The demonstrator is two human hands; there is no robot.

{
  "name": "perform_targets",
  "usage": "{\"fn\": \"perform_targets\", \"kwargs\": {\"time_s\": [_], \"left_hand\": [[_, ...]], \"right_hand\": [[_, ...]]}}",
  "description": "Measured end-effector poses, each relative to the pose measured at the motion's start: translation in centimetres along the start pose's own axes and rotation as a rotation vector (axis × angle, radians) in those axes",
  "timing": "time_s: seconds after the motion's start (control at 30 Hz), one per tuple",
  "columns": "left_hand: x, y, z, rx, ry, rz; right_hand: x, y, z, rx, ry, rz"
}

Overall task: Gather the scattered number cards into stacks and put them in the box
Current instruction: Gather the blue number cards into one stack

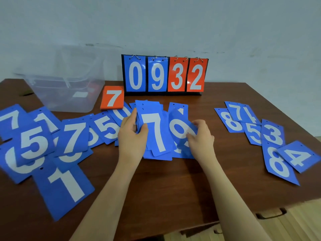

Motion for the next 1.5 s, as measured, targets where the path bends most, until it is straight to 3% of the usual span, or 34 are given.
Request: {"fn": "perform_targets", "kwargs": {"time_s": [0.13, 0.3, 0.5, 0.9, 1.1, 1.23, 1.4, 1.5], "left_hand": [[1.3, 0.5, -0.9, -0.014, 0.051, 0.029], [3.4, 1.2, -3.0, -0.070, 0.149, 0.058], [3.8, 0.9, -4.6, -0.073, 0.117, 0.013], [2.9, -0.6, -4.9, -0.045, 0.086, 0.054], [2.8, -2.1, -4.5, 0.022, 0.051, 0.091], [2.5, -1.8, -4.6, 0.022, 0.033, 0.101], [2.8, -1.2, -5.0, 0.019, 0.046, 0.112], [2.9, -1.3, -5.4, 0.029, 0.049, 0.106]], "right_hand": [[1.5, -2.3, -1.9, 0.113, 0.106, 0.305], [2.4, -3.0, -4.9, 0.076, 0.206, 0.681], [1.0, -4.8, -8.0, 0.064, 0.153, 0.872], [-1.6, -4.6, -7.5, 0.162, -0.007, 0.449], [-0.6, 0.4, -4.1, 0.108, -0.194, -0.156], [-0.6, 1.8, -3.8, 0.110, -0.325, -0.424], [-0.1, 1.0, -5.6, 0.143, -0.241, -0.510], [0.2, 1.1, -6.2, 0.095, -0.231, -0.431]]}}
Point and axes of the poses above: each hand's wrist, its own z-axis towards the middle knuckle, its own x-axis out of the back of the hand, y = z × x, the point moved 7 cm from there along z, towards the middle knuckle, and after that the axes turned 13 degrees about z, right-handed, at the moved point
